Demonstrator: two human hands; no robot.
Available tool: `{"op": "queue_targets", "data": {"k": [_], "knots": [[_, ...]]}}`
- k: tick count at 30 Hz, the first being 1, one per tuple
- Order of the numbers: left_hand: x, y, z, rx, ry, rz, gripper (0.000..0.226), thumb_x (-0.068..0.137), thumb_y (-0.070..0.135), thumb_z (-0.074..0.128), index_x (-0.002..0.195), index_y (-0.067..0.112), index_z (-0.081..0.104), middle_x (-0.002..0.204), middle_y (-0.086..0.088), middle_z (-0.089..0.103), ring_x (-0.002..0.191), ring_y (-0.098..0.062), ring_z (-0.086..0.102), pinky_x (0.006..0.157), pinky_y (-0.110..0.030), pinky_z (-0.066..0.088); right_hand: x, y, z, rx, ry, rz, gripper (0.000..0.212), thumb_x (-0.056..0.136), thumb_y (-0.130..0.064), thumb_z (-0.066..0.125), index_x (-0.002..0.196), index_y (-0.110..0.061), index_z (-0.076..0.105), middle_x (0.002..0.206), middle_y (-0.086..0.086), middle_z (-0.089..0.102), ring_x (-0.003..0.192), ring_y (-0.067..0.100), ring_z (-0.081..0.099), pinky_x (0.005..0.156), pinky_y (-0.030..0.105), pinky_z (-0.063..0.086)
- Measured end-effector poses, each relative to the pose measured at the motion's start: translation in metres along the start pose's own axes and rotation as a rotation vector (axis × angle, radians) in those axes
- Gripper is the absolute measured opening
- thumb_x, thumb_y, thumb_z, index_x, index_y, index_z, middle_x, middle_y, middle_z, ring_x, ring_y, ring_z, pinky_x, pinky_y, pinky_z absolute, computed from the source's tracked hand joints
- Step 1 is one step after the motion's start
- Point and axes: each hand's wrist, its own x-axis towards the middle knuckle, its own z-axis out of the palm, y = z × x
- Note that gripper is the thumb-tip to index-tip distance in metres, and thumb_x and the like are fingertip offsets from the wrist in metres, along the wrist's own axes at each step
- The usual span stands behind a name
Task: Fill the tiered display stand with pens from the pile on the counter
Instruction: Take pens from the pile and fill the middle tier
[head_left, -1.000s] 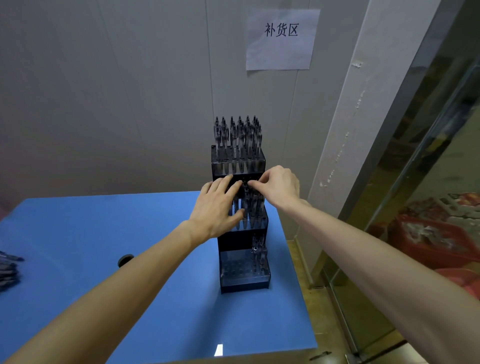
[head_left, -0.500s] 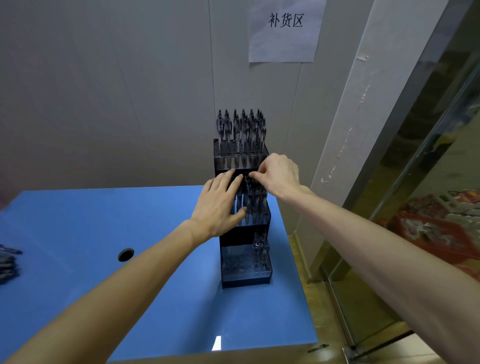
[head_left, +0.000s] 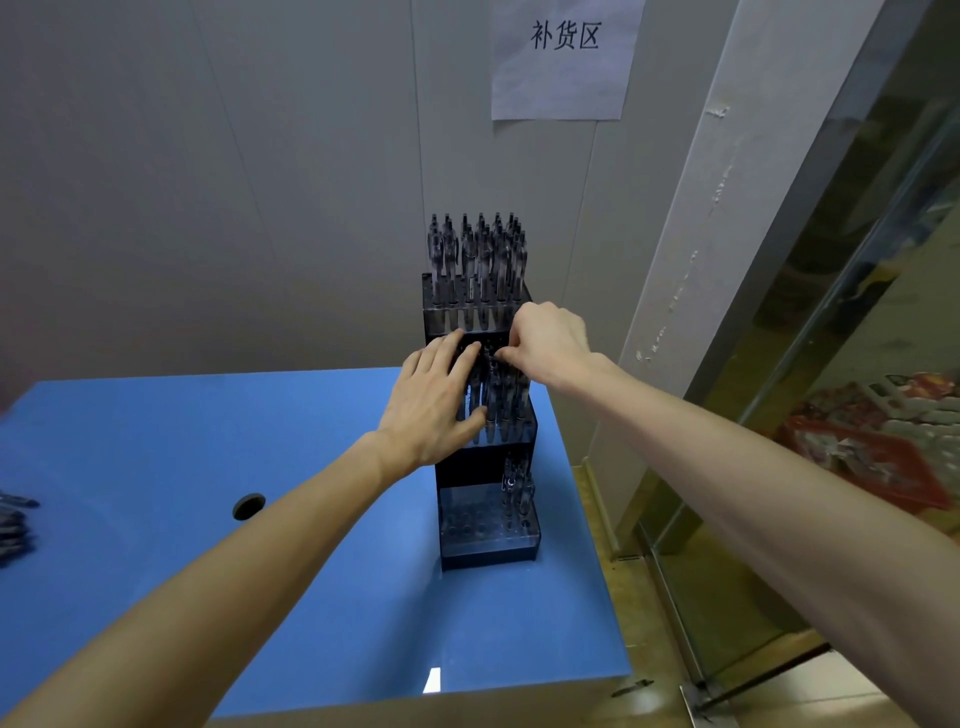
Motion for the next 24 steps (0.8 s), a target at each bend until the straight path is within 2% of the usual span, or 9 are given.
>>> {"op": "queue_targets", "data": {"k": [3,5,7,10,13,16,19,24], "knots": [[-0.002,0.0,-0.002,0.001,0.001,-0.012,0.084,0.094,0.051,0.053,0.16,0.011,0.023,0.167,-0.014,0.019,0.153,-0.031,0.02,0.125,-0.045,0.021,-0.001,0.012,0.005,0.196,-0.03,0.045,0.032,0.092,-0.049,0.068,0.073,-0.023,0.069,0.065,-0.005,0.063,0.068,0.019,0.063,0.061,0.028,0.044],[-0.003,0.0,-0.004,0.013,0.0,-0.018,0.086,0.094,0.052,0.054,0.161,0.01,0.02,0.168,-0.014,0.016,0.154,-0.031,0.019,0.125,-0.044,0.02,-0.006,0.024,0.008,0.261,-0.034,0.004,0.032,0.095,-0.051,0.061,0.084,-0.024,0.074,0.068,-0.006,0.065,0.069,0.019,0.063,0.061,0.029,0.044],[-0.004,0.001,-0.006,0.011,-0.002,-0.033,0.086,0.094,0.052,0.054,0.161,0.009,0.019,0.168,-0.014,0.015,0.154,-0.031,0.018,0.126,-0.043,0.019,-0.016,0.034,0.011,0.294,-0.01,-0.055,0.038,0.102,-0.049,0.05,0.094,-0.022,0.075,0.08,-0.005,0.068,0.076,0.02,0.063,0.065,0.032,0.047],[-0.005,0.002,-0.006,0.005,-0.005,-0.055,0.086,0.095,0.052,0.053,0.16,0.008,0.02,0.169,-0.014,0.015,0.154,-0.031,0.018,0.125,-0.043,0.02,-0.027,0.039,0.018,0.317,0.057,-0.11,0.041,0.108,-0.038,0.038,0.106,-0.014,0.071,0.108,0.002,0.068,0.102,0.024,0.062,0.085,0.042,0.052],[-0.009,0.005,-0.006,0.015,-0.009,-0.072,0.086,0.096,0.054,0.05,0.161,0.007,0.018,0.169,-0.014,0.013,0.155,-0.03,0.017,0.125,-0.043,0.019,-0.036,0.037,0.024,0.294,0.065,-0.144,0.038,0.107,-0.029,0.04,0.137,-0.016,0.059,0.138,0.001,0.059,0.128,0.021,0.051,0.102,0.043,0.047],[-0.013,0.008,-0.005,0.002,-0.011,-0.104,0.089,0.097,0.054,0.05,0.162,0.005,0.013,0.17,-0.014,0.008,0.156,-0.031,0.013,0.126,-0.042,0.015,-0.045,0.031,0.028,0.279,0.039,-0.186,0.047,0.105,-0.025,0.044,0.151,-0.014,0.043,0.152,0.003,0.046,0.141,0.022,0.039,0.114,0.045,0.038],[-0.016,0.009,-0.004,-0.017,-0.045,-0.136,0.094,0.097,0.055,0.05,0.162,0.005,0.005,0.171,-0.014,0.001,0.157,-0.031,0.01,0.127,-0.042,0.014,-0.049,0.024,0.033,0.189,0.02,-0.233,0.061,0.101,-0.026,0.048,0.157,-0.01,0.03,0.159,0.007,0.035,0.147,0.025,0.029,0.118,0.046,0.032],[-0.02,0.011,-0.006,-0.05,-0.084,-0.154,0.1,0.095,0.054,0.055,0.162,0.005,-0.001,0.171,-0.013,-0.003,0.157,-0.028,0.01,0.125,-0.041,0.021,-0.051,0.016,0.032,0.079,0.013,-0.18,0.063,0.102,-0.038,0.049,0.155,-0.01,0.031,0.157,0.009,0.035,0.145,0.028,0.027,0.115,0.046,0.033]]}}
